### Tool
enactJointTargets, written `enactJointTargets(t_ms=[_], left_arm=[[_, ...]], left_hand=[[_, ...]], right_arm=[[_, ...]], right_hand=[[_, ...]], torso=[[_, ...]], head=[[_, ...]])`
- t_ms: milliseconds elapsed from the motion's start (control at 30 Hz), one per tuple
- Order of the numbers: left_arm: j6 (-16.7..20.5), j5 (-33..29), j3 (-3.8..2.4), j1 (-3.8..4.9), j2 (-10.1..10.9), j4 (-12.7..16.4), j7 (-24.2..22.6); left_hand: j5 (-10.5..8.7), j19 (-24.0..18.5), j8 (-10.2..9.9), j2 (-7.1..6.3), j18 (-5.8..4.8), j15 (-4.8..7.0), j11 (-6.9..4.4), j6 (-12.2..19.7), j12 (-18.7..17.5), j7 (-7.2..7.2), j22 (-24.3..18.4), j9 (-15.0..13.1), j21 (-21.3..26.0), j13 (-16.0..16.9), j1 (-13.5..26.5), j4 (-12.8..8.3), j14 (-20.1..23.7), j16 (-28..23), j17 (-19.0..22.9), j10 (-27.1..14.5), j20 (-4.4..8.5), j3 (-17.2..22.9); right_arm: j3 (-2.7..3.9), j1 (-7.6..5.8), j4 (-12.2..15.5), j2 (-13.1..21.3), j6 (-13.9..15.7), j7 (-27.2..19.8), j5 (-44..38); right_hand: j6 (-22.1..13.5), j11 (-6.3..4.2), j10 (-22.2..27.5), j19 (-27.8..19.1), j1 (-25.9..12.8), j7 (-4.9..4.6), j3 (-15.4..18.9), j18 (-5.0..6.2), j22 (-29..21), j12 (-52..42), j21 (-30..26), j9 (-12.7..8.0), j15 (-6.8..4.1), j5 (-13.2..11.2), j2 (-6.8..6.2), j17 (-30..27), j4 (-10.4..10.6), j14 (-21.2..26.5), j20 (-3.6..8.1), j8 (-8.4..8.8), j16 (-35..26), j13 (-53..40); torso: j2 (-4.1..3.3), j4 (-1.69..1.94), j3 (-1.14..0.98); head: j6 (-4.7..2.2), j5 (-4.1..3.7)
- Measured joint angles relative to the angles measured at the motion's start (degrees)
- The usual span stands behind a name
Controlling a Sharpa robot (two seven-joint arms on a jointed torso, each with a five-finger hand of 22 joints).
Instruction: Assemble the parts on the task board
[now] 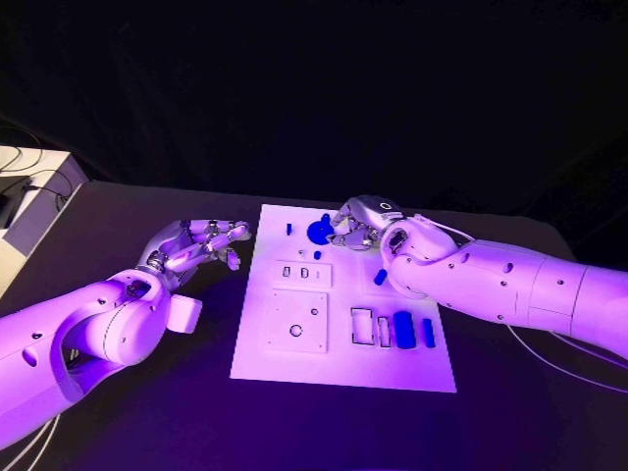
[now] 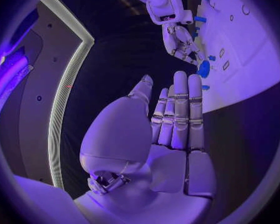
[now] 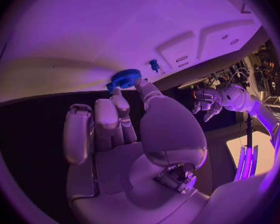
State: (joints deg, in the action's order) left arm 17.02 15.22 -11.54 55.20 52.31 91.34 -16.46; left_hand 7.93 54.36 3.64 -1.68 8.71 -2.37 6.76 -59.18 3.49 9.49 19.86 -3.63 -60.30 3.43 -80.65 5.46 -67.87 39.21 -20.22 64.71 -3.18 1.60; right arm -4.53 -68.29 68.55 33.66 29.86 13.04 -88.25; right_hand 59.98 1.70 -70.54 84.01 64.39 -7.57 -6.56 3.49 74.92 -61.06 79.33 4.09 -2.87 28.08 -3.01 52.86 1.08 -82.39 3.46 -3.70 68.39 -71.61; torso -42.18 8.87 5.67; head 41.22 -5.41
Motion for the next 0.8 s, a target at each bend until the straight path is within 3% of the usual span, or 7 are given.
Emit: enactJointTargets(t_ms=[200, 400, 600, 800], left_arm=[[0.01, 0.0, 0.0, 0.0, 0.03, 0.01, -0.06], [-0.08, 0.02, 0.0, -0.01, 0.22, 0.0, -0.34], [-0.16, 0.05, 0.01, -0.01, 0.4, 0.09, -0.62], [-0.17, 0.09, 0.0, -0.01, 0.23, -0.03, -0.66]], left_hand=[[0.0, -0.22, 0.0, 0.0, -0.02, 0.0, 0.0, 0.0, 0.0, 0.0, -0.01, 0.0, -0.28, 0.0, 0.0, 0.0, 0.0, 0.0, 0.0, 0.0, 0.21, 0.0], [0.0, -0.86, 0.0, -0.39, -0.03, 0.0, 0.0, 0.21, 0.0, -0.21, -0.16, 0.0, -0.29, 0.0, 0.39, -0.17, 0.83, 0.0, 0.08, 0.0, -0.19, -0.17], [0.0, -0.94, 0.0, -0.39, -0.04, 0.01, -0.54, 0.16, 0.0, -0.25, -0.32, 0.0, -0.28, 0.0, 0.39, -0.32, 0.83, 0.0, 0.21, 0.85, -0.11, -0.32], [0.0, -0.94, 0.0, -0.39, -0.34, 0.21, -0.91, -0.11, 0.0, -0.52, -0.39, 0.0, -0.28, 0.0, 0.38, -0.32, 1.04, 0.0, 0.28, 2.8, -0.11, -0.32]], right_arm=[[0.45, -0.11, 3.25, 3.39, 3.62, -2.4, 2.03], [0.72, -0.9, 5.33, 7.98, 6.11, -10.73, 11.8], [0.75, -1.33, 5.23, 12.21, 6.01, -19.43, 23.19], [0.78, -1.57, 1.94, 14.41, 4.4, -24.34, 28.94]], right_hand=[[-0.17, -0.01, 0.09, 0.0, 1.6, -0.17, -0.28, 0.0, -0.01, 0.52, -0.32, -0.07, 0.0, -1.02, -0.45, -0.6, -0.85, 0.0, 0.0, 0.0, 0.0, 0.44], [-0.9, 0.35, 1.67, 0.0, 9.75, -0.85, 0.61, 0.0, -0.01, 1.94, -0.69, -0.07, 0.32, -6.52, -1.48, 0.64, -5.85, 0.32, 0.0, 0.0, 0.0, 1.68], [-0.91, 0.36, 1.67, 0.0, 11.59, -0.86, 3.11, 0.0, -0.01, 1.94, -0.69, -0.07, 0.31, -10.27, -1.64, 1.93, -7.18, 0.32, 0.0, 0.0, 0.0, 2.03], [-0.96, 0.56, 1.87, 0.0, 13.19, -0.81, 4.42, 0.0, 0.03, 1.94, -0.69, -0.07, 0.31, -11.33, -1.86, 2.76, -7.09, 0.32, 0.0, 0.0, 0.0, 2.4]], torso=[[0.04, -0.1, -0.02], [0.13, -0.48, -0.22], [0.27, -1.21, -0.79], [0.45, -1.75, -1.42]], head=[[-0.38, 0.02], [-0.93, 0.18], [-1.68, 0.28], [-2.11, 0.13]])
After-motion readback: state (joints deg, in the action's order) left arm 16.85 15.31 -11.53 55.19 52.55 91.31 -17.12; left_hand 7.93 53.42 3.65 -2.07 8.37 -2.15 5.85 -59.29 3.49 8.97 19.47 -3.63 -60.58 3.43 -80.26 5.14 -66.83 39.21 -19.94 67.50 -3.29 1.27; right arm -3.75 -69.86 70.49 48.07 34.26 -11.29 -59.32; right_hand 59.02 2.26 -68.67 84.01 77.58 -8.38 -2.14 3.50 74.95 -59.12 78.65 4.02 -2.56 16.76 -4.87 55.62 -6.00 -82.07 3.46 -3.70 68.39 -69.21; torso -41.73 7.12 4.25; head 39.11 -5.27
